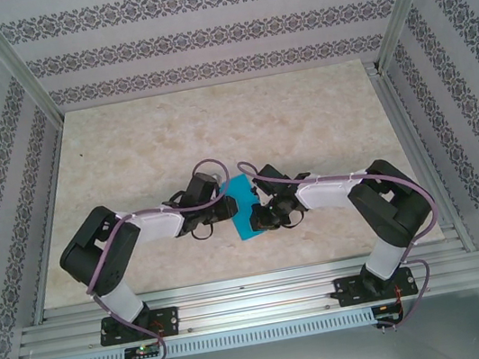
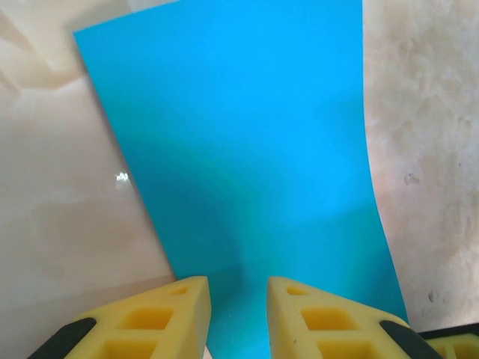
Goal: Fold a paper plane with a square sheet of paper (fold left side to right side)
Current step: First fold the square sheet of paper in half at the center of the table.
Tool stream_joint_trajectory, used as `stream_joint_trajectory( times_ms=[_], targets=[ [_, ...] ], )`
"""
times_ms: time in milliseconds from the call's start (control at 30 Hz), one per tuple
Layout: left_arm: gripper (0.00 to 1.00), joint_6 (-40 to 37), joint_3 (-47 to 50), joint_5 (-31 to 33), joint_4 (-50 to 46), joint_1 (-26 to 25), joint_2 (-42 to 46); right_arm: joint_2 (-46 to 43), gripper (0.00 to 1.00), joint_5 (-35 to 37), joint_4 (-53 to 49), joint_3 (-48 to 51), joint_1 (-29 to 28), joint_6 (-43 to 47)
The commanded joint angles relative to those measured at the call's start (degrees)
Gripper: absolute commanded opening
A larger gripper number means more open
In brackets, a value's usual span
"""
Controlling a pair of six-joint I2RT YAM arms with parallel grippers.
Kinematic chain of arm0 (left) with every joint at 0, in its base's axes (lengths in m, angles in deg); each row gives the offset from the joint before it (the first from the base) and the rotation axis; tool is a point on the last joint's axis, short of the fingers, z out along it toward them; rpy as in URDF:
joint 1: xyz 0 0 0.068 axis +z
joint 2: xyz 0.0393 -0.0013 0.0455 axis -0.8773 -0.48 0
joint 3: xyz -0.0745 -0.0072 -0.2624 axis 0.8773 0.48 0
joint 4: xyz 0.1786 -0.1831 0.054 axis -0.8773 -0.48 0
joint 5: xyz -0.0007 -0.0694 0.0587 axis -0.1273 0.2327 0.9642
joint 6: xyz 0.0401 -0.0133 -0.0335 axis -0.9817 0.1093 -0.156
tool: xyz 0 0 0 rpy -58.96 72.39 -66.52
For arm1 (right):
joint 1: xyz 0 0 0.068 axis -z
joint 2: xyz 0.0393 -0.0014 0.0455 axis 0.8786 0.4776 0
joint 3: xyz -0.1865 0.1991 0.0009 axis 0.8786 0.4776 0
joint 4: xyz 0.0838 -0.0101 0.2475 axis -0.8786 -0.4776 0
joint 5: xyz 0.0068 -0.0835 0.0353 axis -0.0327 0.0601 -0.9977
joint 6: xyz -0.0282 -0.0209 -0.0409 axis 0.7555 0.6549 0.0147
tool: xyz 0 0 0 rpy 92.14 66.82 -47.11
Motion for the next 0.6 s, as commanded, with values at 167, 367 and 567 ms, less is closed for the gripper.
stream_joint_trajectory(
  times_ms=[167,367,567],
  targets=[
    [0.31,-4.3,-2.7,2.9,0.6,6.4,-4.3,4.1,0.13,5.1,-6.3,2.8,-1.1,1.6],
    [0.33,-6.6,-6.2,0.4,0.7,9.2,-5.9,4.3,0.13,5.0,-5.7,2.7,-1.3,1.3],
    [0.33,-8.5,-8.8,0.4,-1.7,10.8,-5.8,3.4,0.13,3.9,-4.7,2.2,-1.4,0.8]
  ],
)
